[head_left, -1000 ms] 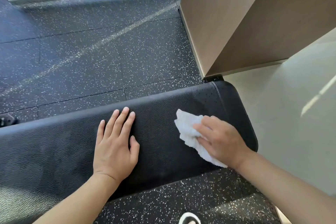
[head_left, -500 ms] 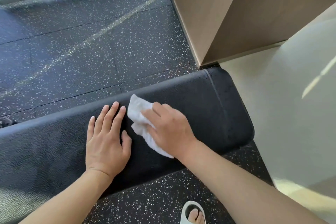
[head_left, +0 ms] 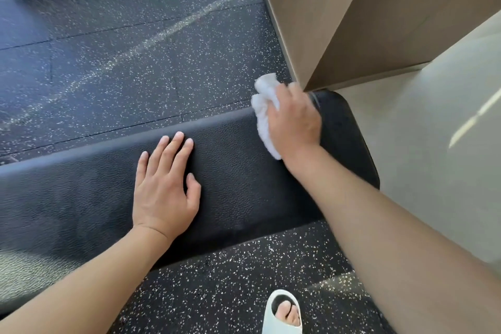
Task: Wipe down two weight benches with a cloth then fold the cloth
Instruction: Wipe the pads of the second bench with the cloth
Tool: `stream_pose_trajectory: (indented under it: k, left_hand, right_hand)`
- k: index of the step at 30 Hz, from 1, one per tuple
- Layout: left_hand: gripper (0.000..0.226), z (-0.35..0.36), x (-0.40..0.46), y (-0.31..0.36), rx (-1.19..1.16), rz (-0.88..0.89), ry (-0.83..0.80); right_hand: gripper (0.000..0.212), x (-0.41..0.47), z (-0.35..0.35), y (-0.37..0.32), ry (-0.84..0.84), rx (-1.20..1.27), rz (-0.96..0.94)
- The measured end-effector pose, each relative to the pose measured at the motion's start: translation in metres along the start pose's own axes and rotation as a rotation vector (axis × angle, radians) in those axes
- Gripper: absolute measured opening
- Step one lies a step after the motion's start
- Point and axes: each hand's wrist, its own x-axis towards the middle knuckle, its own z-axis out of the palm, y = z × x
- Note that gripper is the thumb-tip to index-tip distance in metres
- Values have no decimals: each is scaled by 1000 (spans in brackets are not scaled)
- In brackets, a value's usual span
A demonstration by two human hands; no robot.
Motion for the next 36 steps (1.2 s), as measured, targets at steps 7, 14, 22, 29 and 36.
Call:
stream_pose_trajectory:
  k: [7,14,22,29,36]
  left_hand:
    - [68,-5,1,2,-5,-11,-40]
    - [66,-6,0,4,-16,-7,-38]
    - [68,-10,-1,10,-8,-16,-96]
    - [67,-29,18,34,143,386,-313]
    - [58,9,87,127,-18,421,-268]
  right_hand:
    - [16,-137,-17,-28,-93,223,-514]
    - [23,-116,-53,113,-134,16,-545]
    - [30,-100,-18,-1,-21,29,-169]
    - [10,-130,-41,77,-29,111,-257]
    - [23,-157,-59,150,-36,107,-83]
